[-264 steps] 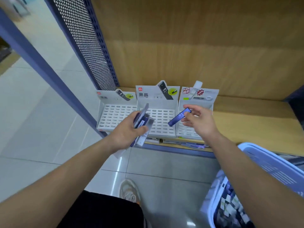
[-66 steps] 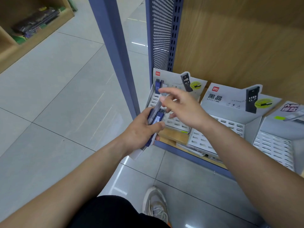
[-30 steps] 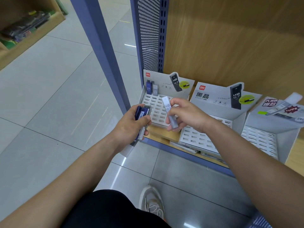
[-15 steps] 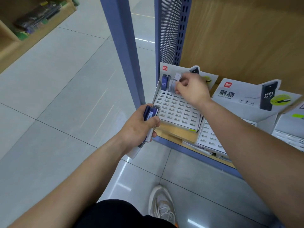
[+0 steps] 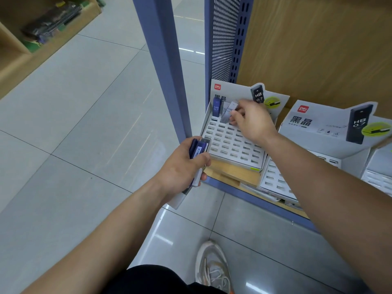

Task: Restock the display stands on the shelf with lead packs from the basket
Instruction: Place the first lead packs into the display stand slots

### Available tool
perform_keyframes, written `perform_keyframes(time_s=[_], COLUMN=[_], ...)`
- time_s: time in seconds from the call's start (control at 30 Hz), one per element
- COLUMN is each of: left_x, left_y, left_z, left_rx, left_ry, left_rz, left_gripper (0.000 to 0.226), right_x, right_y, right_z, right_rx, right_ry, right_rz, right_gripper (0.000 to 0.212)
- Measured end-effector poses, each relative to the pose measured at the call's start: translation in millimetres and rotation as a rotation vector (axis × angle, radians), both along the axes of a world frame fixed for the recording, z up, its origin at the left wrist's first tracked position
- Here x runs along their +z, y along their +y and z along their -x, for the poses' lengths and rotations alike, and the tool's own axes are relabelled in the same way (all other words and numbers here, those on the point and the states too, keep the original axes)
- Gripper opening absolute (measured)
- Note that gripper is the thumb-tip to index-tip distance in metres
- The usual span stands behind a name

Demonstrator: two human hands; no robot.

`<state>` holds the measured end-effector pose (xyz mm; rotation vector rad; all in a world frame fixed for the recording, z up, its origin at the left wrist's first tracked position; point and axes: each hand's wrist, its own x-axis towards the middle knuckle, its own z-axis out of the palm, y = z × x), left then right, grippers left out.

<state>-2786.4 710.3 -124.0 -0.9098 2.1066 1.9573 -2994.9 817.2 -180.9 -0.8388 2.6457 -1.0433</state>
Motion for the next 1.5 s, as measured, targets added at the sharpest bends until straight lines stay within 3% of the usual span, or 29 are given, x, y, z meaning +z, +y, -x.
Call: perform_keyframes(time_s=[0.27,0.6,0.87,1.03,1.2,1.33,1.5], left_x=[-0.1,1.5,1.4,2.4,1.4,0.4,1.6], left_y=[2.5,3.8,4.4,5.4,5.6,5.0,8.1], left_z=[1.4,3.0,4.1,4.2,3.6,4.5,5.0], left_rx=[0.013,0.008,-0.004,-0.010,0.002,0.005,-0.011], left_ry=[0.017,0.031,0.030,0.030,0.042,0.043,0.055], left_rz=[-0.043,-0.075,-0.074,-0.078,-0.086,-0.097,-0.119], left_gripper=[0.023,0.025,0.028,0.026,0.026,0.026,0.028], right_x=[-3.8,-1.4,2.4,6.4,3.7,2.4,23.0], right_y=[-3.5,-12.8,-7.9,1.9,3.6,0.9,9.8], right_z=[4.6,11.1,4.6,-4.2,-0.7,2.0,-13.0], right_rx=[0.025,0.011,-0.094,-0.062,0.060,0.039,-0.007], right_ry=[0.099,0.077,0.056,0.146,0.188,0.226,0.140], right_rz=[-0.160,-0.230,-0.047,0.056,0.045,0.065,0.102], right_gripper=[0.014,0.017,0.010,0.022,0.028,0.023,0.019])
